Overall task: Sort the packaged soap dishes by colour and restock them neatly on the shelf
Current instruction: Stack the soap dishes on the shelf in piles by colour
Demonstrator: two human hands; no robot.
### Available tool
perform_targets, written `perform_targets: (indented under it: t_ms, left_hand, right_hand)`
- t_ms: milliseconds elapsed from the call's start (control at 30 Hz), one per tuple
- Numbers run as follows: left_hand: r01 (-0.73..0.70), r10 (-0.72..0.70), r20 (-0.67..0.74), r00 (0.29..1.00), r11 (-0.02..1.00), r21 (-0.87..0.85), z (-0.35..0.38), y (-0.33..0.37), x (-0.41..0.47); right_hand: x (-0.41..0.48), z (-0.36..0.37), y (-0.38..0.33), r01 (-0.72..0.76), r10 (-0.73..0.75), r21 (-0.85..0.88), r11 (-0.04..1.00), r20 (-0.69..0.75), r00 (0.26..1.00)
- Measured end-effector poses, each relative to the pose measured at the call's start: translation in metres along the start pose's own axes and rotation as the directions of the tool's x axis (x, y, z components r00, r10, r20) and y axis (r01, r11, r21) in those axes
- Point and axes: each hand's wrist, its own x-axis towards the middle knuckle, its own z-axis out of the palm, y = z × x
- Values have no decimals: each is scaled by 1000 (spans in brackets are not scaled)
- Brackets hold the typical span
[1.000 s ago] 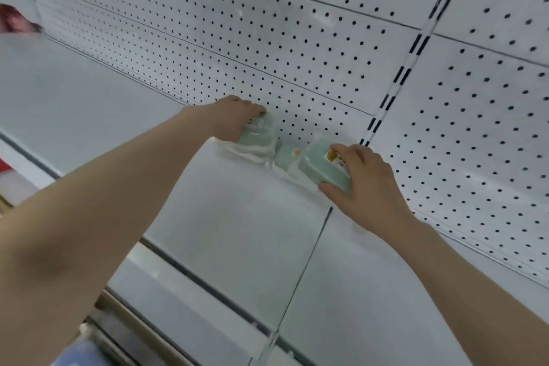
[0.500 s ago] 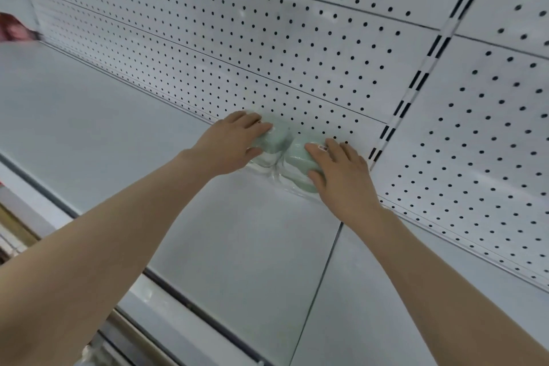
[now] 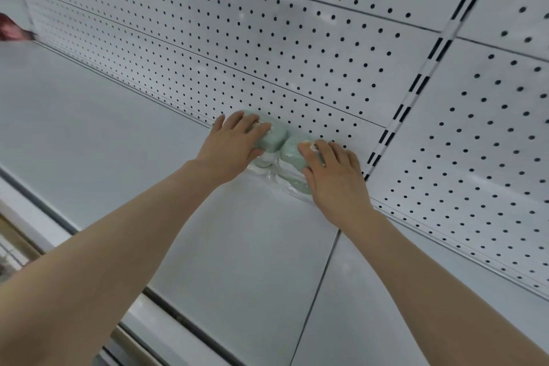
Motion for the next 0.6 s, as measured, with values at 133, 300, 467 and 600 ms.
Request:
perform_targets:
  t_ms: [133, 300, 467, 600]
  left_hand:
    - [-46, 46, -56, 997, 999, -6, -13, 7, -9]
    - [-117, 115, -128, 985, 993, -9, -45, 16, -35]
    - [-193, 195, -168, 966, 981, 28, -83, 20, -80]
    - [-237, 240, -152, 959, 971, 40, -114, 22, -135]
  right_hand:
    - [0, -12, -2, 0, 2, -31, 1000, 65, 998]
    - [-12, -34, -6, 25, -24, -24, 999, 29, 999]
    - [-45, -75, -29, 80, -79, -70, 994, 24, 997]
    - [-87, -106, -58, 88, -86, -81, 993, 24, 996]
